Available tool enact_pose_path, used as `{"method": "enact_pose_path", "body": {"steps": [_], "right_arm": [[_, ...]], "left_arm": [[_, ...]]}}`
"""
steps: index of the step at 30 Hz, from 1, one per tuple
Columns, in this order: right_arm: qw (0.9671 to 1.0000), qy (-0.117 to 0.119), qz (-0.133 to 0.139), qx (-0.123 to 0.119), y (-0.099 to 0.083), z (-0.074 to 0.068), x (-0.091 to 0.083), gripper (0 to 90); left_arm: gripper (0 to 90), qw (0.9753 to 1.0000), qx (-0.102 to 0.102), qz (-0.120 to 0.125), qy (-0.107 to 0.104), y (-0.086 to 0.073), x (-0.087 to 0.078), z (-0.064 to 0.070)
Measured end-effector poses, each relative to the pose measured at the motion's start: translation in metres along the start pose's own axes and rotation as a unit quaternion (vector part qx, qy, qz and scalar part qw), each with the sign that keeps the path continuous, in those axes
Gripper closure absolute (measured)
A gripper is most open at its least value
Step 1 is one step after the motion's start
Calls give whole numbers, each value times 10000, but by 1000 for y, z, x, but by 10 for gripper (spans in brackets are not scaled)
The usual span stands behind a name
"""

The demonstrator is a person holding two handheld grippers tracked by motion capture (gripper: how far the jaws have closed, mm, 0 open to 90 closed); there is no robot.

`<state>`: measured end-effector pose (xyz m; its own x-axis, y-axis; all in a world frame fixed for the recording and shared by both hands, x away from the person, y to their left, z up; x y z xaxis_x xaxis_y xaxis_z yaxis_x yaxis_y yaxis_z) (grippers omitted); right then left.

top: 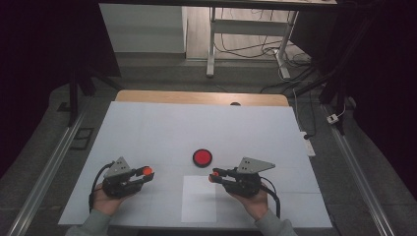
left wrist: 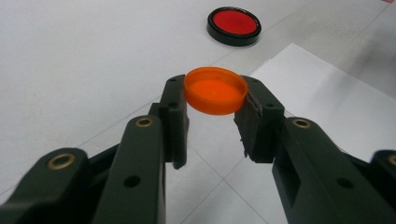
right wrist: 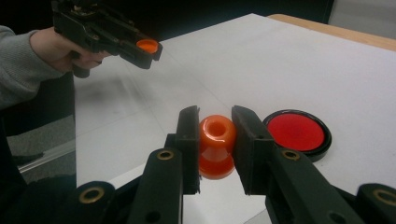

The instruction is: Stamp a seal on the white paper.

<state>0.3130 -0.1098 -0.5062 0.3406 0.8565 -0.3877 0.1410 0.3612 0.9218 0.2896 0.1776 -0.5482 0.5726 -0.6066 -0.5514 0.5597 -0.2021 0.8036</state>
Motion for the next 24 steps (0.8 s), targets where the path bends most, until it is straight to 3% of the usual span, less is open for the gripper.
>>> {"method": "enact_pose_path", "body": {"steps": [24], "right_arm": [[9995,231,-215,-69,-10,-12,15,719]], "left_arm": [[649,10000,-15,-13,-2,-1,0,-1]]}}
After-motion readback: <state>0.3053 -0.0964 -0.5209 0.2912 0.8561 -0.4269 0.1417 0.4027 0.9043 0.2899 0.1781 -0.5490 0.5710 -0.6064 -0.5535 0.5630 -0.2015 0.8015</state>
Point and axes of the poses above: each handheld gripper's, and its own axes: x roughly forward along the jaws, y roughly out of its top, z roughly to its right, the point moved 7 cm from there along x, roughly forward along the jaws, and after that the axes turned 7 degrees about -x, right-handed, at the moved point
